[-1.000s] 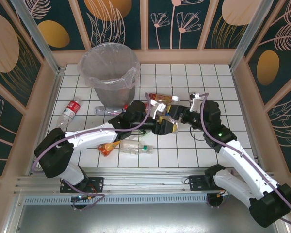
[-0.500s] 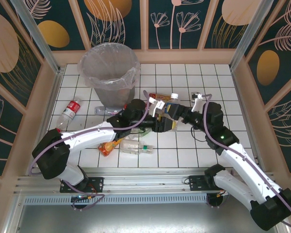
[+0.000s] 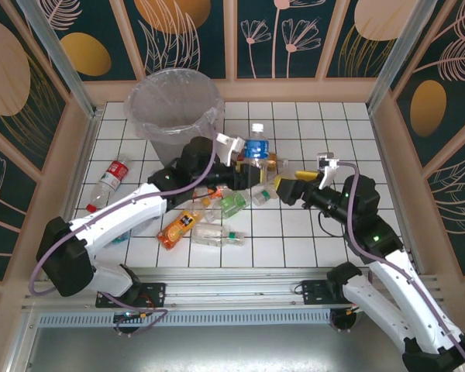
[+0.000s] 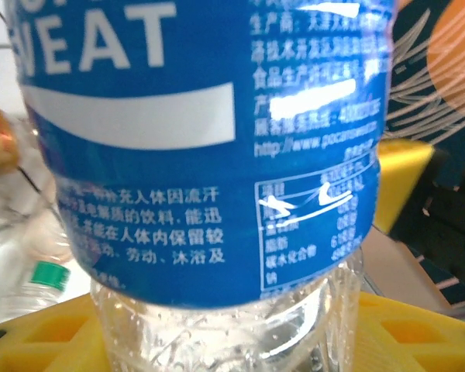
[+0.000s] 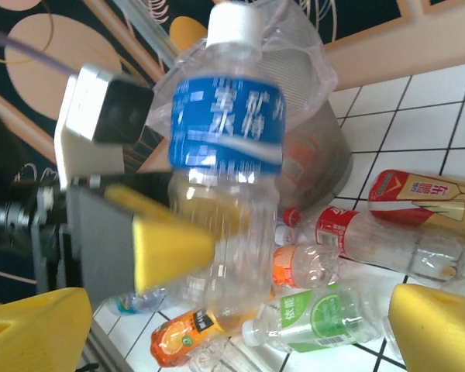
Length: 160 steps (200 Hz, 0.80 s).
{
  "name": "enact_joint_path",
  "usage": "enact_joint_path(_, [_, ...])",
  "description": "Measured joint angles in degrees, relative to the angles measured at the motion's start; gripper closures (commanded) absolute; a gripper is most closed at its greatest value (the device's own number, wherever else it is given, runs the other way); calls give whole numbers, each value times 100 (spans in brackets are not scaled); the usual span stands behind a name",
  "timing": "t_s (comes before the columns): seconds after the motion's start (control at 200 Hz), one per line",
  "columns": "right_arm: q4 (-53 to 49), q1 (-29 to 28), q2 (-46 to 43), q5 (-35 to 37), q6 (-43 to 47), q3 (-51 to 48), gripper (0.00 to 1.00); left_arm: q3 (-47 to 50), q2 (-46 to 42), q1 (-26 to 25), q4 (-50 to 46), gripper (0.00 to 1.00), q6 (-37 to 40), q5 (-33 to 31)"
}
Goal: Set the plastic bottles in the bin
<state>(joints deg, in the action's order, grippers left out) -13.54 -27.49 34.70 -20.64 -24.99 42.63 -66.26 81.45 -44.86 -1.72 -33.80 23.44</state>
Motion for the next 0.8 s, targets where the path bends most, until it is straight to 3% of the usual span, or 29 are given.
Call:
enact_joint_path(0.35, [-42,0,184,-376,92,225,1,-1998,111,828,-1823,37,1060,-667])
enact_joint_path(0.801, [26,-175,426,-448,48,236,1,-4336,1475,2122,-3595,37,2218,-1681])
